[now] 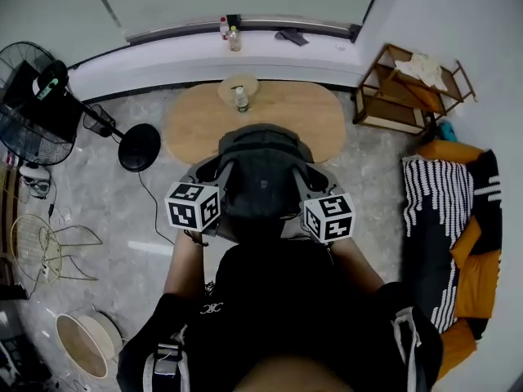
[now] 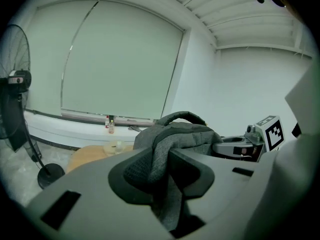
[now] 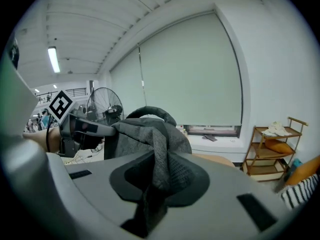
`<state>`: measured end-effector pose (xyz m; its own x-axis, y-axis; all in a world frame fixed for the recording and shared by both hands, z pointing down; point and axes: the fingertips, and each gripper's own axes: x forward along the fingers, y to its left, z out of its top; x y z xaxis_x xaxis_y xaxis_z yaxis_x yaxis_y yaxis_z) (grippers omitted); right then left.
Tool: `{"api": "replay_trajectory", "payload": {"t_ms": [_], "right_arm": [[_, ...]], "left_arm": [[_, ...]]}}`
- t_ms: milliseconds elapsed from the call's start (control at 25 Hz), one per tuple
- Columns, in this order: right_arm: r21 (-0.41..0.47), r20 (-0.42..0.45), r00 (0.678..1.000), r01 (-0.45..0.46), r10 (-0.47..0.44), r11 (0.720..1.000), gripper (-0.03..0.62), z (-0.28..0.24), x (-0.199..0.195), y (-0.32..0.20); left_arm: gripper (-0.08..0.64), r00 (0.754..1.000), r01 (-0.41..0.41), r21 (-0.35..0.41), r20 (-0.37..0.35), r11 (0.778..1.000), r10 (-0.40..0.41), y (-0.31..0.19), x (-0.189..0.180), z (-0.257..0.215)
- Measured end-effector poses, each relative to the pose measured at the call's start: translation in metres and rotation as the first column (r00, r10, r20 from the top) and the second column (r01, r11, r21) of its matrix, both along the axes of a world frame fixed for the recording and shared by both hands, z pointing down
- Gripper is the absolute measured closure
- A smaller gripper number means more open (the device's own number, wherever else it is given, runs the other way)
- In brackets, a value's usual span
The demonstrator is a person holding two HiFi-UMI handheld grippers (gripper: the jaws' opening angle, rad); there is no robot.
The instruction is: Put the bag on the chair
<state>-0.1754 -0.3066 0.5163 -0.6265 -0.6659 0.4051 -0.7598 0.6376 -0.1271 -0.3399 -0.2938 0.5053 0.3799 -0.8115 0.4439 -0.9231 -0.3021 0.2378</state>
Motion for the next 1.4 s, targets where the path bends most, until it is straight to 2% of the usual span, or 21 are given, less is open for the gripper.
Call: {"api": "replay_trajectory", "payload": {"t_ms": [360,640,840,1120,1400], "right_arm": [[0.001,0.006,0.993,-0.12,0.12,0.993,0.517,0.009,-0.019,0.007],[-0.01,0.046,0.986,-0.157,0.158,0.987,0.518,0.007,-0.024,0.014],[-0.044,0.043,0.986,-0.161,0.163,0.986,0.518,0.023,-0.028,0.016],[-0.108,0.009,0.99,-0.139,0.141,0.984,0.518,0.063,-0.039,0.014],[-0.189,-0.045,0.991,-0.134,0.127,0.973,0.518,0.113,-0.045,0.011]], "left_arm": [[0.457,0.992,-0.128,-0.028,0.005,0.991,0.129,-0.016,-0.018,0.013],[0.459,0.983,-0.181,-0.018,0.026,0.983,0.182,-0.018,-0.021,0.007],[0.459,0.983,-0.181,-0.039,0.03,0.983,0.182,-0.019,-0.024,0.019],[0.46,0.986,-0.154,-0.117,0.039,0.981,0.16,-0.015,-0.037,0.06],[0.46,0.984,-0.151,-0.205,0.065,0.967,0.168,-0.016,-0.043,0.107]]}}
